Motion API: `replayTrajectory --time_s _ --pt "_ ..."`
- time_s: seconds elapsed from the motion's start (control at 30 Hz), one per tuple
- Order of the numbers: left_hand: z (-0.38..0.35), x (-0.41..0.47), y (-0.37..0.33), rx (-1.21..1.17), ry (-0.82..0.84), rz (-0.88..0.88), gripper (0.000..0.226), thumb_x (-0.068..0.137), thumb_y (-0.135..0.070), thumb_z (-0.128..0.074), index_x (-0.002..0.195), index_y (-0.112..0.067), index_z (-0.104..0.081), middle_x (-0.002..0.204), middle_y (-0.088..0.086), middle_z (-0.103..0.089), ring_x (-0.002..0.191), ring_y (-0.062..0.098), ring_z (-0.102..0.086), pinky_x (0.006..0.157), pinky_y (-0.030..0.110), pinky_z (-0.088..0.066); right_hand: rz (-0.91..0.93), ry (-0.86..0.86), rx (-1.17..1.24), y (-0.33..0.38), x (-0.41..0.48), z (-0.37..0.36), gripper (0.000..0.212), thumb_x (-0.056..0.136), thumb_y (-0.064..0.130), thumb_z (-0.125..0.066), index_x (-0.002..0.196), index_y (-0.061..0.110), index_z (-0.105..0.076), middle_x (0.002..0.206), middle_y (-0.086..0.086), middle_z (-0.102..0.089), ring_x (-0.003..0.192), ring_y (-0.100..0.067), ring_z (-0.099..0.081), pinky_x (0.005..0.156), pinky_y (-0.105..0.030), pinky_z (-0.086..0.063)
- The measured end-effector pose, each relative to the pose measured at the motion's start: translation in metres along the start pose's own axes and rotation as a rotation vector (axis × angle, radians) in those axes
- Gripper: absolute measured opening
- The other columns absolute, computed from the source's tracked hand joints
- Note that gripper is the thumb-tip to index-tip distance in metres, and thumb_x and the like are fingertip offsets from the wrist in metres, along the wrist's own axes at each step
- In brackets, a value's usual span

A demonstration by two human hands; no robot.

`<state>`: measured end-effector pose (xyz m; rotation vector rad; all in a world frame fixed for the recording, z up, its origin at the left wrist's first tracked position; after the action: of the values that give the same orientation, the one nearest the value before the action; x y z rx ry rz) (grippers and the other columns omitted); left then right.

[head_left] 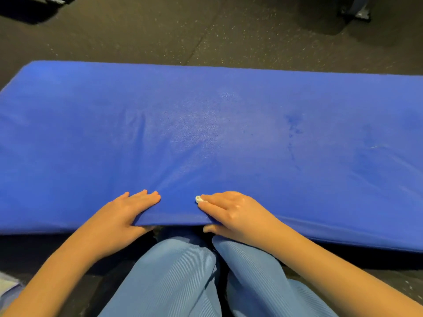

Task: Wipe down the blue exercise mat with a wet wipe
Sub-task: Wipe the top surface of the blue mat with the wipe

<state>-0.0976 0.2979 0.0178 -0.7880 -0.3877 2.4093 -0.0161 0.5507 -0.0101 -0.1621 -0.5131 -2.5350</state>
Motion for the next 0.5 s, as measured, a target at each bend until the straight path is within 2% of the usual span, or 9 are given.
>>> replayTrajectory --time_s 0.07,0.13,0.17,0.23,0.3,0.33,0.4,0.47,0.5 --pt "-0.017 -0.002 0.006 0.005 0.045 -0.015 0.07 0.085 -0.053 -0.055 0.14 -0.047 -0.013 0.136 -0.041 0.001 0.138 -0.01 0.0 0.116 0.017 0.003 -0.061 0.162 0.084 -0.001 -0.013 -0.008 0.061 0.088 0.05 -0.048 0.126 0.003 -0.06 0.133 -0.008 -0.059 0.111 -0.024 -0.061 0.09 -0.037 -0.053" --pt "-0.026 -0.001 0.008 0.016 0.093 -0.021 0.076 0.078 -0.062 -0.053 0.134 -0.049 -0.003 0.14 -0.038 0.007 0.138 -0.009 0.007 0.119 0.024 0.004 -0.198 0.275 0.187 -0.004 -0.029 -0.007 0.076 0.091 0.067 -0.032 0.144 0.014 -0.043 0.152 0.002 -0.037 0.136 -0.014 -0.04 0.115 -0.034 -0.027" --pt "-0.025 -0.001 0.009 0.0 0.127 -0.007 0.081 0.076 -0.065 -0.057 0.134 -0.049 -0.003 0.141 -0.038 0.008 0.138 -0.01 0.009 0.118 0.024 0.004 -0.262 0.313 0.228 -0.006 -0.037 -0.004 0.079 0.091 0.071 -0.02 0.149 0.019 -0.035 0.157 0.008 -0.027 0.142 -0.009 -0.029 0.119 -0.029 -0.014" --pt "-0.017 0.004 0.007 -0.068 0.193 0.03 0.094 0.063 -0.079 -0.058 0.14 -0.047 -0.012 0.144 -0.038 -0.001 0.137 -0.013 0.003 0.117 0.022 -0.004 -0.324 0.357 0.241 -0.009 -0.052 0.003 0.082 0.088 0.071 0.0 0.152 0.026 -0.024 0.158 0.016 -0.014 0.145 -0.003 -0.015 0.118 -0.022 0.001" --pt "-0.007 0.017 0.006 -0.171 0.134 0.063 0.096 0.057 -0.092 -0.047 0.137 -0.039 -0.044 0.146 -0.029 -0.029 0.136 -0.009 -0.023 0.113 0.022 -0.021 -0.362 0.405 0.198 -0.018 -0.06 0.008 0.087 0.083 0.071 0.013 0.153 0.027 -0.016 0.159 0.017 -0.006 0.147 -0.003 -0.006 0.115 -0.017 0.009" --pt "-0.004 0.028 0.004 -0.214 0.059 0.057 0.084 0.069 -0.085 -0.046 0.133 -0.031 -0.052 0.146 -0.019 -0.039 0.134 -0.003 -0.031 0.111 0.024 -0.024 -0.392 0.434 0.163 -0.024 -0.059 0.009 0.093 0.079 0.073 0.017 0.153 0.026 -0.013 0.159 0.016 -0.004 0.147 -0.005 -0.002 0.113 -0.016 0.012" --pt "-0.009 0.052 -0.003 -0.2 -0.075 0.034 0.059 0.091 -0.055 -0.046 0.143 -0.025 -0.043 0.155 -0.011 -0.029 0.142 0.005 -0.023 0.117 0.031 -0.017 -0.496 0.443 0.13 -0.035 -0.047 0.003 0.099 0.075 0.078 0.013 0.154 0.023 -0.009 0.159 0.013 0.001 0.148 -0.009 0.001 0.117 -0.022 0.01" --pt "-0.02 0.073 -0.012 -0.13 -0.081 0.055 0.056 0.098 -0.045 -0.039 0.15 -0.027 -0.028 0.159 -0.012 -0.012 0.147 0.008 -0.006 0.12 0.04 -0.006 -0.572 0.402 0.196 -0.032 -0.034 -0.005 0.09 0.079 0.07 0.0 0.154 0.02 -0.007 0.155 0.016 0.006 0.148 -0.01 0.001 0.12 -0.026 0.004" --pt "-0.029 0.079 -0.014 -0.075 -0.067 0.084 0.056 0.1 -0.045 -0.035 0.152 -0.027 -0.023 0.16 -0.012 -0.007 0.148 0.01 -0.001 0.12 0.041 -0.001 -0.559 0.399 0.255 -0.025 -0.032 -0.006 0.085 0.083 0.066 -0.005 0.154 0.02 -0.006 0.154 0.017 0.007 0.147 -0.008 0.002 0.118 -0.022 0.005"
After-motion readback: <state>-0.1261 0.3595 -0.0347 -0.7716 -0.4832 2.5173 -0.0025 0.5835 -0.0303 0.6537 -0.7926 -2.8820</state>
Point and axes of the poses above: each hand's wrist, its own x-axis towards the middle knuckle, its own z-axis out of the back of the hand, y = z × x, the point moved 1 cm from there along x, towards the middle knuckle
